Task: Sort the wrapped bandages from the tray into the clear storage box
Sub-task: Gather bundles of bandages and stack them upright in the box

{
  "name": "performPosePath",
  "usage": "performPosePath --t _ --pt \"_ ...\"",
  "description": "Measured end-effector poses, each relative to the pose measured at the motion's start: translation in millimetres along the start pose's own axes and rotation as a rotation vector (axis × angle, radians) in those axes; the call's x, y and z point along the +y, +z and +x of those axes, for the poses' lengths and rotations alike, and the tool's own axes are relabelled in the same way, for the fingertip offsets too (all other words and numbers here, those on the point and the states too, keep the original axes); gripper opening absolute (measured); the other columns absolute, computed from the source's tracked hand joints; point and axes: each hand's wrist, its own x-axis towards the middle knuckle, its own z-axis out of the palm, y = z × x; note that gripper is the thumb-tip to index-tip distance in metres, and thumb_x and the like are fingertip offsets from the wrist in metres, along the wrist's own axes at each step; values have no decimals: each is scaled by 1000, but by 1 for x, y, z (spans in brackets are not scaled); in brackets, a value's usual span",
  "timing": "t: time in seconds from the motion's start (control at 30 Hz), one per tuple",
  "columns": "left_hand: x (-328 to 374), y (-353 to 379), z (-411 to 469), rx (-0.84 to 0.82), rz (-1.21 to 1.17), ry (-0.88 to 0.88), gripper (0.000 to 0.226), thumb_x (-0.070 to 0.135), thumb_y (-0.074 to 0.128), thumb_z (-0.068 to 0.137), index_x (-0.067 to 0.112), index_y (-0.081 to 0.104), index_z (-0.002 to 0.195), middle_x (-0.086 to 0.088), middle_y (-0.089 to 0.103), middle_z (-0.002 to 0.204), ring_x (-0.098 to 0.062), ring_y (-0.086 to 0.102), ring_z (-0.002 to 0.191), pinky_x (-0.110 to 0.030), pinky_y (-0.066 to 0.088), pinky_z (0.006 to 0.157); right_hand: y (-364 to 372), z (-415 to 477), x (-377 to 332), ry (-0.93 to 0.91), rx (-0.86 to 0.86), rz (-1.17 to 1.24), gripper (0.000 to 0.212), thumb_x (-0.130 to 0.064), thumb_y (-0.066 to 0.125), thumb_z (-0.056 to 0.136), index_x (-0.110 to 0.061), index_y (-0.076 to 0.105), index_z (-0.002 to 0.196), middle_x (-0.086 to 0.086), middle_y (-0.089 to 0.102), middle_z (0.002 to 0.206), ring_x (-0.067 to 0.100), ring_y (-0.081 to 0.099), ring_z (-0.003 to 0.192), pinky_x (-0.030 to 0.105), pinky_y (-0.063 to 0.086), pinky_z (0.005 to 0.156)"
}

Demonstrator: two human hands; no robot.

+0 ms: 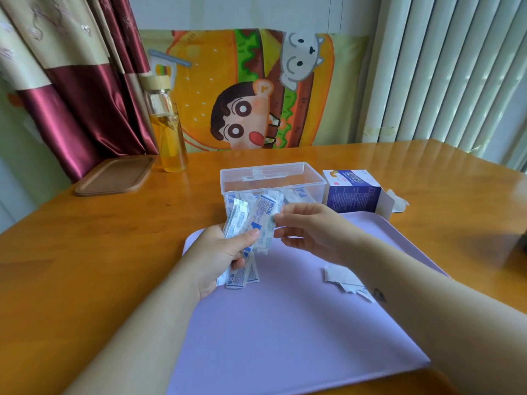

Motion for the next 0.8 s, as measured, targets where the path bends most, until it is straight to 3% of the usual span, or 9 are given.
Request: performPosePath --t 0.1,0.2,0.33,0.43,0.53,0.6,0.67,0.73,0.8 --pt "-1 1 1 16 36 22 23 22 66 86 15 66 108 -10 68 93 -14 46 63 -16 41 45 1 3 3 -21 46 41 12 -6 60 88 -12 63 78 2 66 72 9 61 64 18 50 60" --pt "-2 4 2 -3 79 27 20 22 63 89 17 65 108 -10 69 95 -12 46 61 -16 41 46 4 2 12 -32 54 17 10 -7 62 87 -13 63 79 3 64 73 9 58 62 18 47 60" --pt "-3 8 1 -11 62 32 21 21 61 90 14 65 109 3 66 70 -8 46 54 -18 41 48 10 1 18 -40 15 -83 7 -11 65 85 -14 69 89 4 66 84 13 55 72 20 41 63" --pt "-5 5 3 26 83 8 17 24 58 93 13 64 104 10 45 46 -5 37 37 -25 39 54 6 1 16 -50 49 -110 6 -11 66 84 -16 69 86 2 68 84 11 56 69 17 41 60" --pt "-8 -1 7 82 141 23 19 28 62 90 15 67 102 8 40 48 -7 36 40 -27 41 56 -1 -1 14 -48 103 -116 4 -12 69 82 -12 68 86 4 69 83 10 58 68 17 42 59" --pt "-6 -5 6 113 220 57 12 26 62 90 18 68 97 10 50 50 -5 43 44 -24 41 56 -5 -2 13 -51 148 -130 3 -12 69 82 -10 68 84 3 69 79 9 58 66 15 42 57" --pt "-3 -8 4 139 309 103 10 22 62 90 21 68 97 7 65 69 -4 50 55 -20 41 56 -7 -3 11 -52 159 -130 3 -10 66 84 -12 69 84 0 70 76 6 61 64 13 45 56" --pt "0 -11 3 157 390 113 15 22 63 88 24 64 103 -1 69 88 -10 53 66 -22 41 57 -9 -3 11 -51 141 -73 9 -5 63 86 -11 69 87 0 71 79 7 65 68 15 51 64" --pt "2 -11 2 185 462 127 18 24 65 86 24 60 104 -2 63 89 -14 52 68 -25 40 59 -9 -3 11 -40 110 4 12 -2 59 87 -9 68 90 4 71 85 13 67 76 25 54 80"
